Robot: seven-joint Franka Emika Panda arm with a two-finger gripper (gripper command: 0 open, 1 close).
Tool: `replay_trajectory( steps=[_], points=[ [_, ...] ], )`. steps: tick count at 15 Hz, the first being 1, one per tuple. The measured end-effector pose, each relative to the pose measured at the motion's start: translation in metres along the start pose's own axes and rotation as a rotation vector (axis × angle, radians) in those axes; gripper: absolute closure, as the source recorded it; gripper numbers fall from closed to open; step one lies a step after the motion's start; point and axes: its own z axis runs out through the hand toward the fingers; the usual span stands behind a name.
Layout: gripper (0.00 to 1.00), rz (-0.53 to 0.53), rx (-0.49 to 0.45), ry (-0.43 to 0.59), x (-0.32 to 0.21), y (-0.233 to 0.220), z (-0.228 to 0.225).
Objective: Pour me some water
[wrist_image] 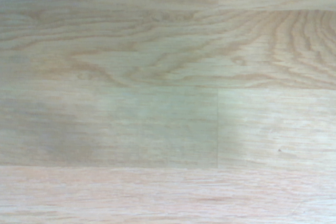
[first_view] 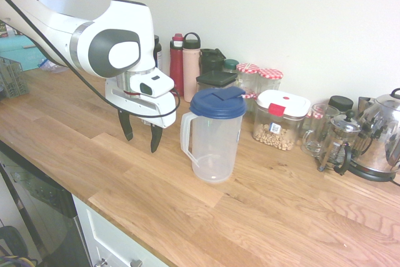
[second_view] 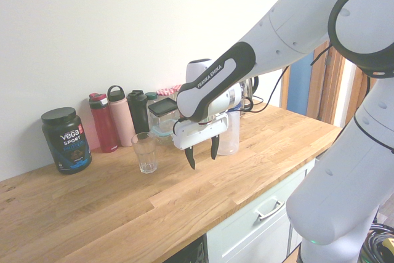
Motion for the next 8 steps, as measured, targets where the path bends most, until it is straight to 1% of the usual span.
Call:
replay_trajectory(
  steps=[2,4,6,8],
  points=[
    [0.00,0.017,0.004,-0.006,0.001,-0.001,0.001],
    [0.00,0.054,0.042,0.033,0.006,-0.007,-0.023],
    [0.00,0.113,0.099,0.109,0.012,0.002,-0.078],
    [0.00,0.165,0.130,0.157,0.008,0.029,-0.130]
  ],
)
